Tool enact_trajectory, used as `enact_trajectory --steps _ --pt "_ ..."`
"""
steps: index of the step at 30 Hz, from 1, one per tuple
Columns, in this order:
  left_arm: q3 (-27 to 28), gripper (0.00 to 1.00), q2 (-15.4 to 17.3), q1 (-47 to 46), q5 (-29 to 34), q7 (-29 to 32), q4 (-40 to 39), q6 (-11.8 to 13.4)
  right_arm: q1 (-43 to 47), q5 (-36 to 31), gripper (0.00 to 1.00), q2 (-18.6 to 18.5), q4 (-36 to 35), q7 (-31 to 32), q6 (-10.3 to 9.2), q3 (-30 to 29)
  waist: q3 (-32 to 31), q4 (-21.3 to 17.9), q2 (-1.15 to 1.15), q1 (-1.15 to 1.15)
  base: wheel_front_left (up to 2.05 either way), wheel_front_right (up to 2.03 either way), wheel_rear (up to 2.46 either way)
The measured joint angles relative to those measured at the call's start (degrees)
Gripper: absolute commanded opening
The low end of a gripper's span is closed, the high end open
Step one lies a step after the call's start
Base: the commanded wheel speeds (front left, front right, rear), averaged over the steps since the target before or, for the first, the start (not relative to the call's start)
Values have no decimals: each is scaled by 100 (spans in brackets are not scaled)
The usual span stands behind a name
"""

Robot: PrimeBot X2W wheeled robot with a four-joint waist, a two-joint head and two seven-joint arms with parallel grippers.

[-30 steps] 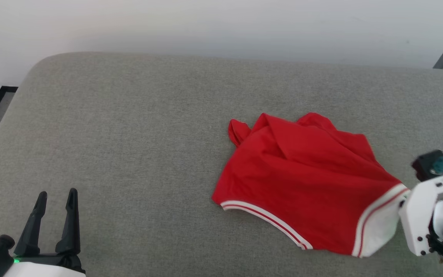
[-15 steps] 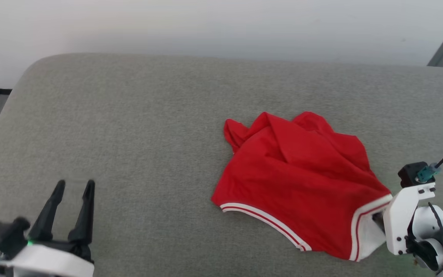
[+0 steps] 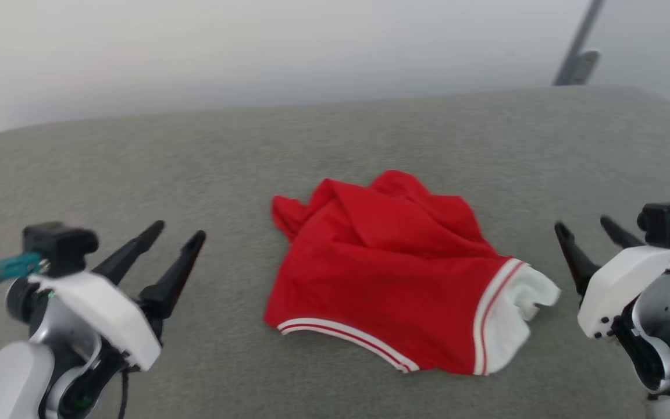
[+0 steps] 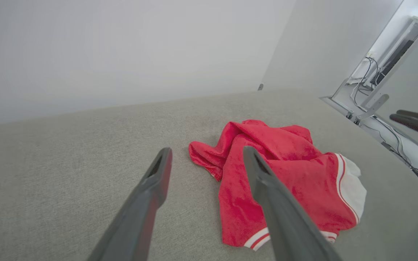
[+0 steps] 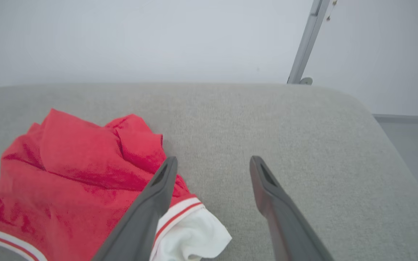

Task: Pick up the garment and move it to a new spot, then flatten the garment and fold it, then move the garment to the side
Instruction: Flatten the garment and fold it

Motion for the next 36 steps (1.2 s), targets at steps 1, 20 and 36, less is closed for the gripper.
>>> enact_trajectory --steps 1,20,36 --pt "-87 100 20 -103 -35 196 -10 0 7 -58 100 102 -105 -183 0 -58 -3 -87 0 0 0 0 0" --pt "-1260 100 13 -1376 -742 3028 1203 145 270 -604 100 894 -767 -2547 -5 45 393 -1392 0 0 0 0 0" --pt "-1602 0 -244 -1836 -661 3312 2407 190 38 -230 100 910 -338 -3078 -5 349 764 -1403 0 0 0 0 0"
